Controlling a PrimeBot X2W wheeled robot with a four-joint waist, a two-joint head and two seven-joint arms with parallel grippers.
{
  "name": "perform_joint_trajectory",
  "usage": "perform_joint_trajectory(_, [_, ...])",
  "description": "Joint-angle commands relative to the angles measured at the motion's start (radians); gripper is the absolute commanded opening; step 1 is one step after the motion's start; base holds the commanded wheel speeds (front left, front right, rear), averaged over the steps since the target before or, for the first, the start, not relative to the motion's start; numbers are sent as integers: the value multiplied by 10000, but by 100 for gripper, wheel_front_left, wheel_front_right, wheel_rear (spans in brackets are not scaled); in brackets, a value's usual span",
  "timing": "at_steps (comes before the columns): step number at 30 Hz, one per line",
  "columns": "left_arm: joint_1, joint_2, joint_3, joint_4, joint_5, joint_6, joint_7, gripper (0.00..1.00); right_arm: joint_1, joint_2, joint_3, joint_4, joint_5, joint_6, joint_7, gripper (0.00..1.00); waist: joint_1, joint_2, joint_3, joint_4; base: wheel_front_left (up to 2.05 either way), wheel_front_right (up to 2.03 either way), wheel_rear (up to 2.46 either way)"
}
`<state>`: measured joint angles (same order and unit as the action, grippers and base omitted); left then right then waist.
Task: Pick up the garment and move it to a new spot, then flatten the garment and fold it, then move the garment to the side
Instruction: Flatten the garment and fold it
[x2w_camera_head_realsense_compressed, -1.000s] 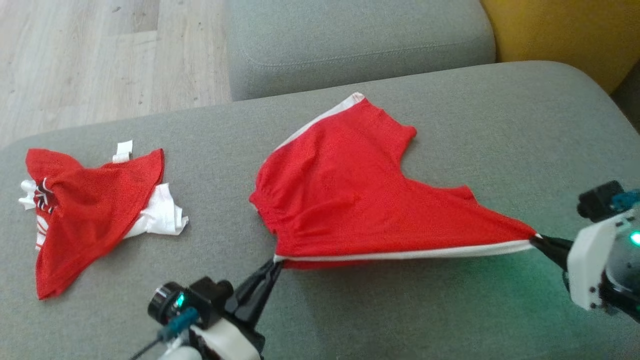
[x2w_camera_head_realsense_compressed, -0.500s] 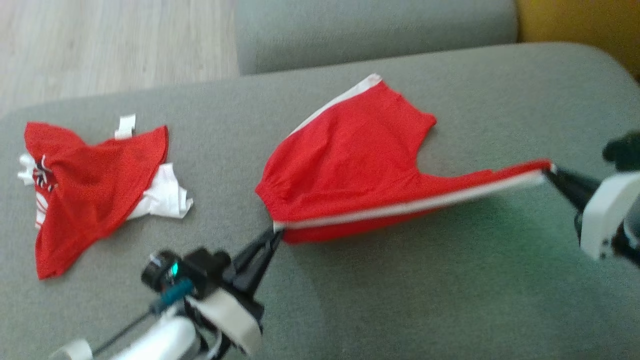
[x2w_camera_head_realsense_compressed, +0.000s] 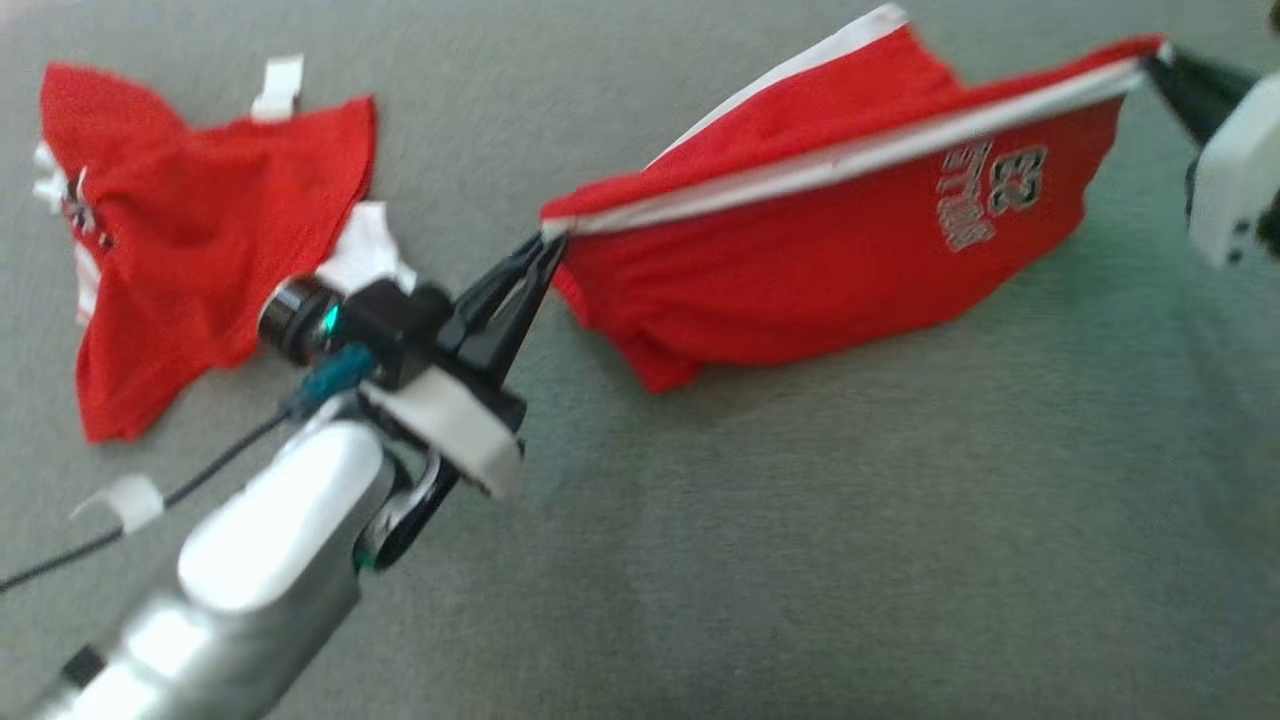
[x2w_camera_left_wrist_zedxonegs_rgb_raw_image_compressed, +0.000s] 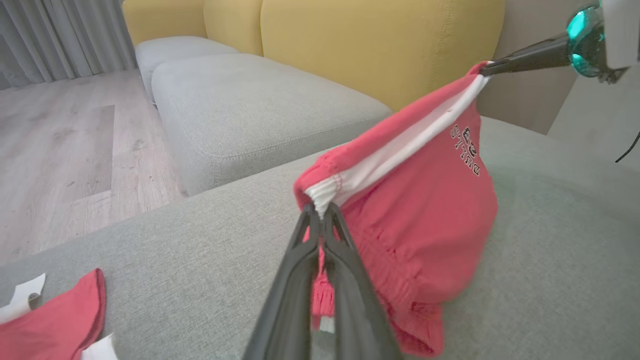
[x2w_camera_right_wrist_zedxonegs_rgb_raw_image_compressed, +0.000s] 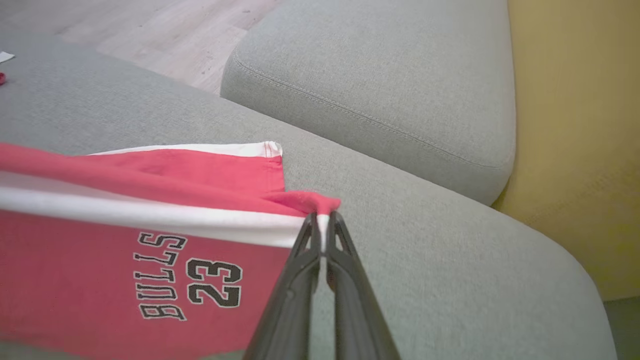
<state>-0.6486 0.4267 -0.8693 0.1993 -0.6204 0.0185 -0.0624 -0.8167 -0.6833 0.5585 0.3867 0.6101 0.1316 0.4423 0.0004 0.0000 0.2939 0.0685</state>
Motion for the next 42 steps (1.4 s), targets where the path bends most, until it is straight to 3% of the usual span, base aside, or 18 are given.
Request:
perform_joint_trajectory(1, [-578, 149, 429, -40, 89, -88, 25, 0, -340, -106, 76, -47, -122, -9, 81, 0, -4, 0, 634, 600, 0, 0, 0])
perform_joint_trajectory(16, [-2145, -1128, 74, 2113, 207, -803, -315, 0, -2717, 176, 1342, 2083, -475, -9, -154, 0, -4, 0, 1890, 1582, 0, 0, 0])
perform_joint_trajectory(17, [-2203, -1182, 61, 2217, 197, -829, -335, 0, -2839, 185, 1397, 2226, -552, -9, -303, 5, -4, 0, 1926, 1604, 0, 0, 0])
perform_joint_trajectory(18, [-2260, -1227, 49, 2312, 196, -851, -362, 26, -2967, 201, 1433, 2366, -664, -9, -527, 87, -4, 0, 1959, 1625, 0, 0, 0])
perform_joint_trajectory(19, [-2306, -1265, 45, 2404, 195, -860, -392, 93, -3071, 258, 1411, 2568, -728, -9, -712, 100, -4, 0, 1981, 1640, 0, 0, 0])
perform_joint_trajectory(20, [-2342, -1302, 52, 2492, 187, -860, -427, 100, -3171, 327, 1413, 2730, -810, -9, -951, 100, -4, 0, 1996, 1650, 0, 0, 0])
perform_joint_trajectory(27, [-2430, -1312, 267, 2840, 125, -701, -843, 100, -3475, 831, 1330, 3649, -1103, -9, -2638, 100, -4, 0, 1844, 1506, 0, 0, 0])
perform_joint_trajectory(42, [-1009, -663, 1990, 2057, -688, 435, -1913, 100, -1815, 1844, 533, 4195, -182, -9, -6251, 100, -4, 0, -291, 408, 0, 0, 0])
